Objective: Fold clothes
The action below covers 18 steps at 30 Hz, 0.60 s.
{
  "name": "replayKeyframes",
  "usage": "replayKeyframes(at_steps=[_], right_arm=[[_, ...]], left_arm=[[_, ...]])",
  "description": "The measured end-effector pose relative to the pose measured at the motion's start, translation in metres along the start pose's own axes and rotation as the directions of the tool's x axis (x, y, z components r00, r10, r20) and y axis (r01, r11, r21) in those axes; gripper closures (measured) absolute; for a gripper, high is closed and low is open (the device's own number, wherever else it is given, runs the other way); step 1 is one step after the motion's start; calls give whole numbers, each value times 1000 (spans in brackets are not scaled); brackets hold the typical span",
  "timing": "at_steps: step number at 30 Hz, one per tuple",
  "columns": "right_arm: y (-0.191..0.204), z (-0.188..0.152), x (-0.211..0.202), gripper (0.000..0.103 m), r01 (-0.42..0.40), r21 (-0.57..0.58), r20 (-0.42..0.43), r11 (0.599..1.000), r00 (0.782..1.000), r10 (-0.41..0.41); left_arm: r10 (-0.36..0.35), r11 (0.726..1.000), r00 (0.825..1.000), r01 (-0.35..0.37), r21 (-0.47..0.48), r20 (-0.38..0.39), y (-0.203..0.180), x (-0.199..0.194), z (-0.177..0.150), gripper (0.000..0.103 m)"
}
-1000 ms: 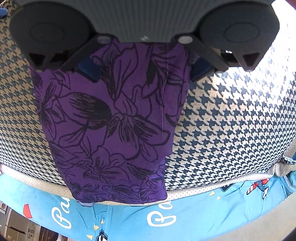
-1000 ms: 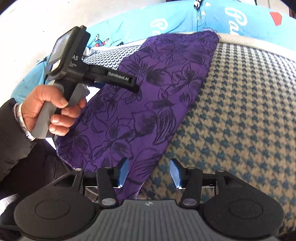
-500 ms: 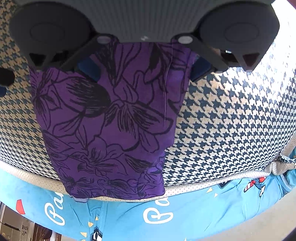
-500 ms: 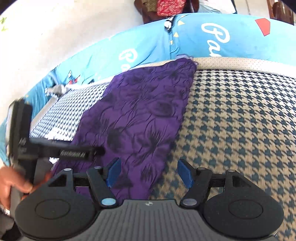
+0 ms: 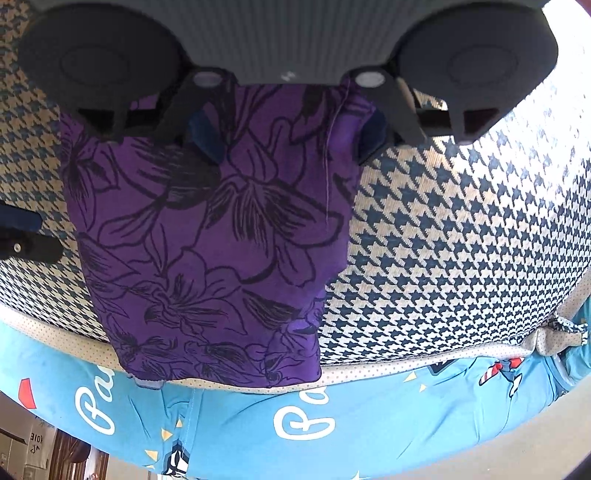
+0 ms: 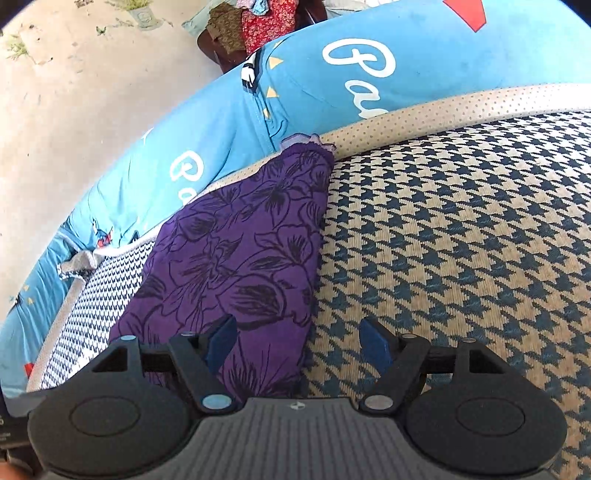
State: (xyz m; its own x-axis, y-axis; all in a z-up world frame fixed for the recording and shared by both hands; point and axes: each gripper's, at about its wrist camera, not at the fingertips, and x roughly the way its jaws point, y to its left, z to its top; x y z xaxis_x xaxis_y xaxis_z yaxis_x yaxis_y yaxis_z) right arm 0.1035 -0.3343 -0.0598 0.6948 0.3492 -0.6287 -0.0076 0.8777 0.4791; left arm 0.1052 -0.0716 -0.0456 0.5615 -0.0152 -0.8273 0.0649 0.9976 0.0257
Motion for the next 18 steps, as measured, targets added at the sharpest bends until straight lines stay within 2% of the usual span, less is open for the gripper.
replayKeyframes(at_steps=[1, 3, 6, 8, 18], right_arm=[[-2, 3, 3, 30, -9, 20, 7, 1000, 1000, 9], [-7, 9, 11, 30, -21, 58, 23, 998, 1000, 20], [-13, 17, 23, 30, -33, 95, 38, 995, 999, 30], [-16, 21, 31, 30, -39, 116, 43, 993, 998, 34], [-28, 40, 63, 28, -127, 131, 71, 983, 990, 118]], left_arm=[[2, 1000, 1000, -2, -1, 1, 0, 0, 0, 36], [7, 1000, 1000, -7, -3, 5, 1, 0, 0, 48], [17, 1000, 1000, -17, -13, 11, 5, 0, 0, 60], [19, 999, 1000, -19, -26, 11, 9, 0, 0, 65], [29, 999, 1000, -29, -31, 10, 7, 6, 2, 64]])
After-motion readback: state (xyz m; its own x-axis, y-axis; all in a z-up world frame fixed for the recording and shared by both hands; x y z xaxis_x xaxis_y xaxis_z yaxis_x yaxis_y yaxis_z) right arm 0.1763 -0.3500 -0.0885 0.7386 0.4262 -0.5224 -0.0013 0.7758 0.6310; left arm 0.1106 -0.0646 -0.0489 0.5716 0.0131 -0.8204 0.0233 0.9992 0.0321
